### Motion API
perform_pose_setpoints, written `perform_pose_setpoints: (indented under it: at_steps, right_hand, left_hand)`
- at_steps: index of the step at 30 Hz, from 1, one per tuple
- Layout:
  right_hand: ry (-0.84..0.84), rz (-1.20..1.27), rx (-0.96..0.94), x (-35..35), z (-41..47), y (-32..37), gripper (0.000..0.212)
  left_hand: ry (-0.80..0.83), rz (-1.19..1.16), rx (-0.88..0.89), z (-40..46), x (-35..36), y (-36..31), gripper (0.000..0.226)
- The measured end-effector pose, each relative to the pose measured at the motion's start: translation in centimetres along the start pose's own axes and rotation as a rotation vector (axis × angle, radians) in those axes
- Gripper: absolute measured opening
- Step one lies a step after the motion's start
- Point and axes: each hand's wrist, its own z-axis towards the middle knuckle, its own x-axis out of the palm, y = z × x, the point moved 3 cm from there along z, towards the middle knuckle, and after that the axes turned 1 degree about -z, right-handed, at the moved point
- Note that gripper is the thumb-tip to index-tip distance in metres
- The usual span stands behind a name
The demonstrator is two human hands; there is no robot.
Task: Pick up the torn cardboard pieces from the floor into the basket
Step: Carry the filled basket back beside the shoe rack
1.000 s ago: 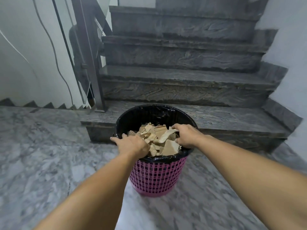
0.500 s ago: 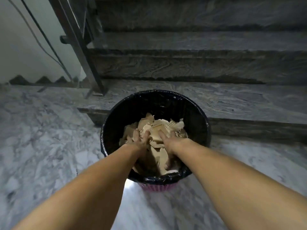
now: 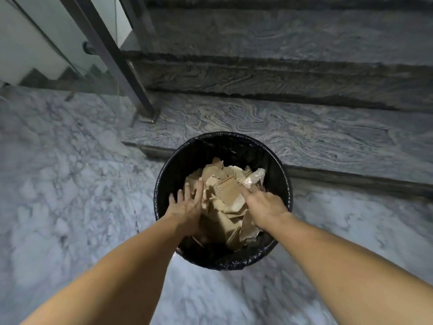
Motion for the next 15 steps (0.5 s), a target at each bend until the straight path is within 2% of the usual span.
perform_pose_setpoints:
  at_steps: [2,4,6,9,11,15]
  right_hand:
    - [-0.127,-0.009,-0.030,-2.0,-1.8,-0.6,0.071]
    - [-0.281,-0.026,0.009,-3.3,-3.1,-1.2,0.061]
    - [-0.356,0.012,0.163,-4.1,-4.1,-2.0,0.062]
    - [-0.245,0.288,0.496,-3.5,-4.4,-3.2,0.063]
    - [-0.166,0.448,0.647,-2.8,-4.4,-3.7,0.049]
    - [-0.149,0.601,0.766,-2.2,-4.9,-4.6,0.036]
  left_hand:
    - [-0.163,0.073,0.029,-1.4,-2.1,0.9,0.112]
    - [-0.387,0.087,0.024,-2.6,-4.1,1.7,0.085]
    - [-0.475,-0.031,-0.062,-3.3,-5.8,2.9,0.081]
    - [-0.310,-0.456,-0.287,-2.6,-6.6,4.8,0.075]
    - [-0.238,-0.693,-0.404,-1.6,-6.2,5.9,0.056]
    - [-0.177,-0.805,-0.469,-0.9,-6.1,7.2,0.026]
